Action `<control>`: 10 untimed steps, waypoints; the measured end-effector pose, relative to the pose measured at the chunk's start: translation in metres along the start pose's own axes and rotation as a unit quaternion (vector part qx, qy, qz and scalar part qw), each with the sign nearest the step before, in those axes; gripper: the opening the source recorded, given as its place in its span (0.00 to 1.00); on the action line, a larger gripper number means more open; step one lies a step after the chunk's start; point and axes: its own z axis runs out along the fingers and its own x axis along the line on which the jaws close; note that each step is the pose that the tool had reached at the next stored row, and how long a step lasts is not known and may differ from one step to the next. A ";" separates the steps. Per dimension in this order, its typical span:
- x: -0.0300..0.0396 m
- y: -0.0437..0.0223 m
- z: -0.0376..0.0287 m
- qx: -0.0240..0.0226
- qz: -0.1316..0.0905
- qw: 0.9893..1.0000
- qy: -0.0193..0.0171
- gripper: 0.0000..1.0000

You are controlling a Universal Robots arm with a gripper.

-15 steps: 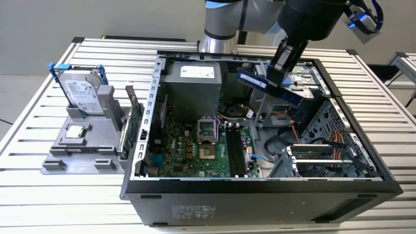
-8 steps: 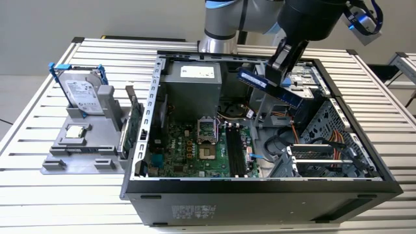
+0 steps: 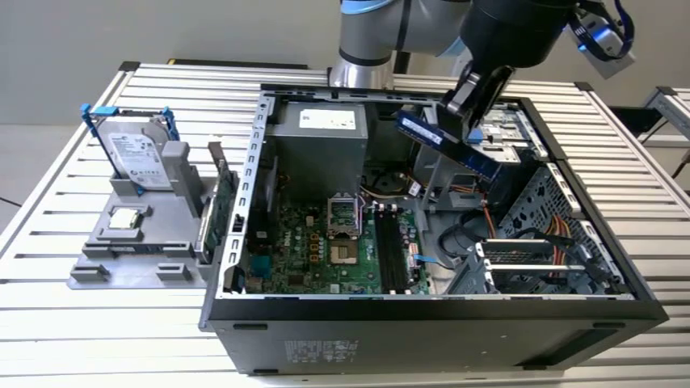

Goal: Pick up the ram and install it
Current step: 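Insert the ram into the slot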

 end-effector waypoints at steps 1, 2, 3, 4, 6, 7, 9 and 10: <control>0.0000 0.0000 0.0000 0.000 0.005 1.000 0.000 0.00; 0.0000 0.0000 0.0000 0.000 0.010 1.000 -0.001 0.00; 0.0000 0.0000 0.0000 0.000 0.015 1.000 -0.001 0.00; 0.0000 0.0000 0.0000 0.000 0.020 1.000 -0.001 0.00; 0.0000 0.0000 0.0000 0.000 0.030 1.000 -0.002 0.00; 0.0000 0.0000 0.0000 0.000 0.035 0.999 -0.002 0.00; 0.0000 0.0000 0.0000 0.000 0.045 0.999 -0.003 0.00; 0.0000 0.0000 0.0000 0.000 0.051 0.999 -0.003 0.00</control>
